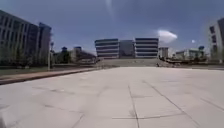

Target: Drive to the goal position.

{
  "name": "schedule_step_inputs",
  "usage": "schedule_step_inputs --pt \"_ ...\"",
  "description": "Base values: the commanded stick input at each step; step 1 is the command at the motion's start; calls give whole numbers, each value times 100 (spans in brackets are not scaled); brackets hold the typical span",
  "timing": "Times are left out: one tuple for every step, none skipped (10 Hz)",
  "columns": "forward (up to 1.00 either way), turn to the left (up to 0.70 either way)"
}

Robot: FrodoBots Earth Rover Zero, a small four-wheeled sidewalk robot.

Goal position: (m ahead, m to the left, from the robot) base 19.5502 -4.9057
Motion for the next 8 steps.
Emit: schedule_step_inputs --pt "85 0" --pt "85 0" --pt "85 0" --pt "85 0" --pt "85 0" --pt "85 0" --pt "85 0" --pt "85 0"
